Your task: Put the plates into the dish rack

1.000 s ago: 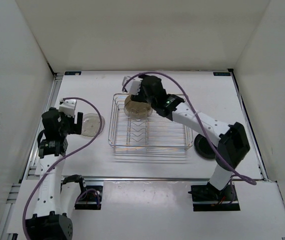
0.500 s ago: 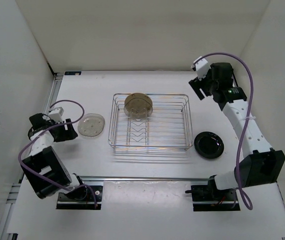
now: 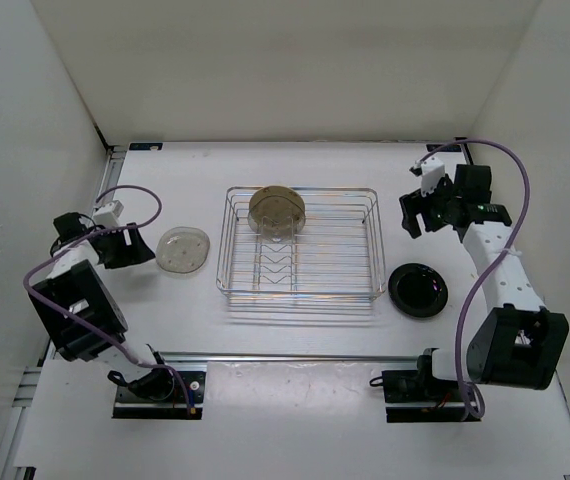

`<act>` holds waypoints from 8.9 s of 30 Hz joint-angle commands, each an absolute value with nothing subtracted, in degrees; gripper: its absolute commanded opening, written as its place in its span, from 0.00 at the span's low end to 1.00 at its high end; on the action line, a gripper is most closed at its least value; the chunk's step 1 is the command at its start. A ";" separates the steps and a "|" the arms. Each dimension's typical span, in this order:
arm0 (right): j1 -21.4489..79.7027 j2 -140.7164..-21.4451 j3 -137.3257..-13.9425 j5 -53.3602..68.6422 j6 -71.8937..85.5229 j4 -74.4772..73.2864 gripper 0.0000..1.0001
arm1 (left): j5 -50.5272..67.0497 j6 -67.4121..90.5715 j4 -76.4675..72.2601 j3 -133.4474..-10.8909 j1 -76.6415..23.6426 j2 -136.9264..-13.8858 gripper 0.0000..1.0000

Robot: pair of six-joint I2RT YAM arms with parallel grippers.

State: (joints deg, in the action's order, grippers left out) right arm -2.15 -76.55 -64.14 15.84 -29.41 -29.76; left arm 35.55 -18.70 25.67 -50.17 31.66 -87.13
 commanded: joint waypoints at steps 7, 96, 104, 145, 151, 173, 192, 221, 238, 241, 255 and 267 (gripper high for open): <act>-6.15 -72.16 -60.03 23.12 -27.69 -26.72 0.83 | 41.57 -19.16 25.84 -55.99 30.77 -93.60 0.81; -18.81 -68.47 -55.81 35.42 -26.63 -25.14 0.83 | 32.17 -27.51 49.39 -76.82 20.83 -114.08 0.16; -19.34 -68.47 -55.28 35.42 -26.63 -25.14 0.83 | 28.92 -26.98 47.73 -76.20 19.78 -112.16 0.10; -19.34 -64.61 -51.25 35.78 -27.77 -26.19 0.83 | -2.61 -40.93 38.59 -95.09 -8.86 -75.40 0.10; -19.34 -64.60 -51.24 34.63 -28.30 -25.66 0.83 | -10.97 -49.46 38.58 -95.72 -22.13 -77.43 0.10; -21.18 -65.65 -50.63 35.77 -27.25 -23.55 0.83 | -17.14 -60.03 31.55 -89.21 -39.55 -87.36 0.10; -23.29 -66.18 -51.15 38.58 -26.72 -23.55 0.83 | -18.19 -62.14 26.02 -80.51 -44.73 -86.92 0.10; -24.35 -66.19 -52.21 39.64 -25.66 -23.55 0.83 | -18.20 -61.08 22.50 -70.93 -48.60 -86.48 0.10; -27.77 -62.67 -51.59 42.89 -27.25 -26.28 0.83 | -16.52 -58.80 22.50 -69.17 -49.66 -89.74 0.10; -28.39 -62.67 -51.59 44.11 -27.77 -26.28 0.83 | -16.52 -58.27 22.50 -68.64 -50.19 -89.74 0.10; -29.44 -64.42 -52.12 43.95 -34.97 -33.92 0.92 | -18.28 -57.74 22.50 -66.97 -50.19 -89.74 0.17; -33.22 -75.04 -52.64 44.82 -44.81 -43.23 0.91 | -21.00 -57.22 22.50 -64.17 -49.66 -84.21 0.58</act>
